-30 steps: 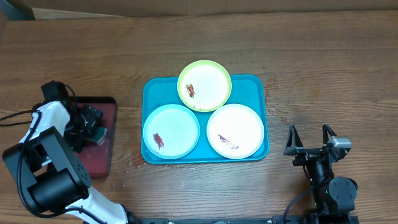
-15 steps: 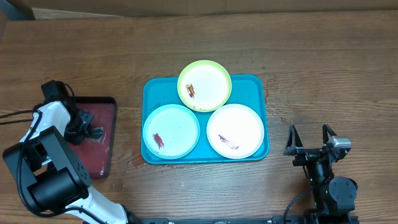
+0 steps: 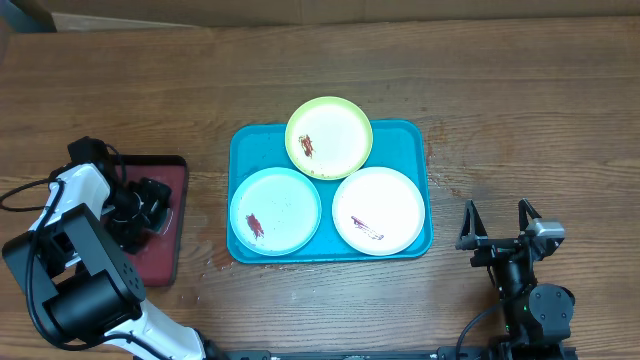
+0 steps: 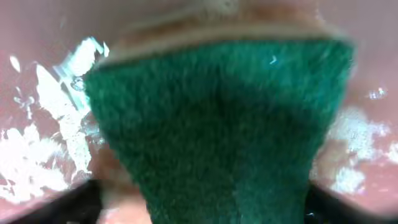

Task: Clean dirty plates on tray and stack at the side

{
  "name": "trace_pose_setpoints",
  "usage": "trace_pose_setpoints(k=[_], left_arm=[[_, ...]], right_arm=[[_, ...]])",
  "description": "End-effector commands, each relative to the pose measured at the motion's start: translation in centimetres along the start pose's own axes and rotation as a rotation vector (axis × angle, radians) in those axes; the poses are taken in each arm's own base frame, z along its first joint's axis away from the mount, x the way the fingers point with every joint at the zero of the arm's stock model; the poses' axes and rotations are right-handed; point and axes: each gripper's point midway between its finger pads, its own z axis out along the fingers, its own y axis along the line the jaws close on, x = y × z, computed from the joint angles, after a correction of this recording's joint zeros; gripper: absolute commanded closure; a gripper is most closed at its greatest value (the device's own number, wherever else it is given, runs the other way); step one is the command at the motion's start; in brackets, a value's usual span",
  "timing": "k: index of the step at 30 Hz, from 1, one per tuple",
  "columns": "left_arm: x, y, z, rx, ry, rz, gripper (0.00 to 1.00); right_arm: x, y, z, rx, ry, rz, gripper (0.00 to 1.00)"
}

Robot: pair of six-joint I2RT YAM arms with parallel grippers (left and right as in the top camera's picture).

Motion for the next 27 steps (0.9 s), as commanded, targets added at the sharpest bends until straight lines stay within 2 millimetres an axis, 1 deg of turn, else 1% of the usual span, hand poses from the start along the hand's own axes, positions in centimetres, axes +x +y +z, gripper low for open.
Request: trace_pose_setpoints(k=[1,2,3,9,10,11,12,13,14,15,18,22,23,24,27], left_arm=[[2.1,-0.6,1.6,0.037,0.101,0.011,0.64],[2.1,-0.6,1.6,0.037,0.102,0.01,0.83],[2.1,-0.6,1.6,0.037,0.102,0.01,0.96],[1.8,-0.8,1.6,0.044,0.088,0.004,0.96],[1.7,-0.8,1.6,0.041,0.082,0.003,0.92],[1.4,-0.8,1.6,0.037,0.068,0.005,0.78],[1.1,-0.7,1.6,0.033,0.054,0.006,0.57],[0.3,-0.5,1.7,0.014,0.015,0.007,0.21],[-0.1,-0.3,1.7,0.002,-0.005,0.007,0.12],[-0.8,0.0,1.7,-0.022,-0.04,0.008,0.01],[-2.5,0.8,1.5,-0.078,-0.131,0.006,0.0],[-4.1,1.6,1.1,-0.126,-0.209,-0.002,0.0],[-4.2,1.6,1.1,-0.128,-0.215,-0.004,0.03],[-4.3,1.6,1.1,-0.128,-0.219,-0.004,0.1],[-4.5,1.5,1.1,-0.123,-0.225,-0.005,0.51]], right_arm=[[0.1,-0.2,0.0,0.004,-0.006,-0.004,0.0],[0.1,-0.2,0.0,0.004,-0.006,-0.004,0.0],[0.1,-0.2,0.0,0.004,-0.006,-0.004,0.0],[0.1,-0.2,0.0,0.004,-0.006,-0.004,0.0],[0.1,-0.2,0.0,0.005,-0.006,-0.004,0.0],[0.1,-0.2,0.0,0.004,-0.006,-0.004,0.0],[0.1,-0.2,0.0,0.004,-0.006,-0.004,0.0],[0.1,-0.2,0.0,0.005,-0.006,-0.004,0.0],[0.1,-0.2,0.0,0.004,-0.006,-0.004,0.0],[0.1,-0.2,0.0,0.004,-0.006,-0.004,0.0],[0.1,-0.2,0.0,0.004,-0.006,-0.004,0.0],[0.1,-0.2,0.0,0.005,-0.006,-0.004,0.0],[0.1,-0.2,0.0,0.005,-0.006,-0.004,0.0],[0.1,-0.2,0.0,0.005,-0.006,-0.004,0.0],[0.1,-0.2,0.0,0.004,-0.006,-0.004,0.0]])
